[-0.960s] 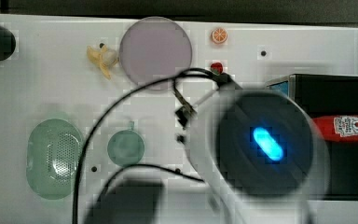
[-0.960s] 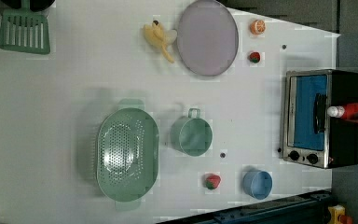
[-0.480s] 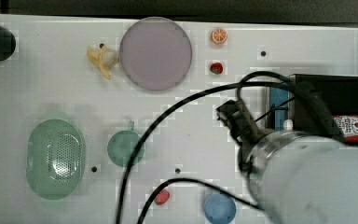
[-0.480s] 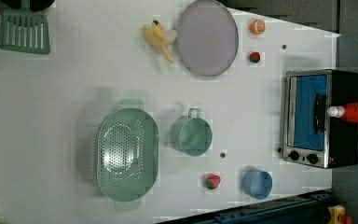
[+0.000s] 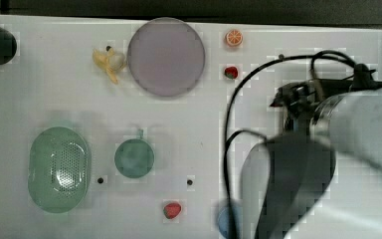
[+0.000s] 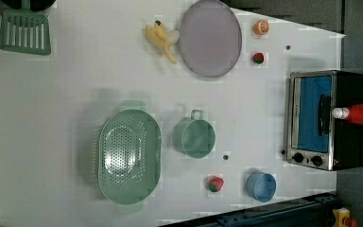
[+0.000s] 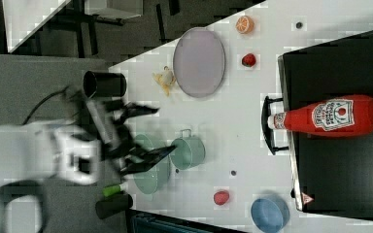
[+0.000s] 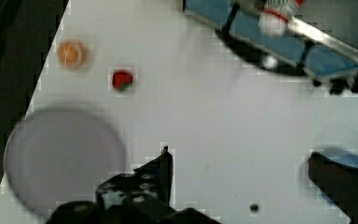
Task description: Pick Ketchup from oven and place it on table.
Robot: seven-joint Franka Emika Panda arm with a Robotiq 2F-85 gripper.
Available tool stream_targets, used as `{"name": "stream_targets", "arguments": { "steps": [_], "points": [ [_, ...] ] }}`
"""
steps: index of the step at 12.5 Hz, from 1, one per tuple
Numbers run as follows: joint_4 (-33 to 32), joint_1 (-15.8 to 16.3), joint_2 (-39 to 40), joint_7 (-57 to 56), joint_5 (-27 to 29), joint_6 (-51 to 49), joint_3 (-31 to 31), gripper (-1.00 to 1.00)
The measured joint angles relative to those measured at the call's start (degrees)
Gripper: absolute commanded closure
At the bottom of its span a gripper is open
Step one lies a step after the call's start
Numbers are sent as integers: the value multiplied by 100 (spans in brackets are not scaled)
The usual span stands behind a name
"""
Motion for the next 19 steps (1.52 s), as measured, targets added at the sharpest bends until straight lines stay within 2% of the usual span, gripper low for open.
{"name": "stream_targets", "arguments": {
  "steps": [2, 6, 11, 14, 16, 19],
  "points": [
    [-39, 29, 447, -11, 21, 280, -448, -100],
    [-11, -76, 1000, -8, -157, 1535, -1168, -100],
    [134, -345, 1616, -15, 115, 1868, -1663, -100],
    [129, -590, 2136, -10, 547, 2126, -1722, -100],
    [134, -738, 2471, -12, 587, 2251, -1652, -100],
    [129, -734, 2794, -22, 681, 2226, -1638, -100]
  ]
}}
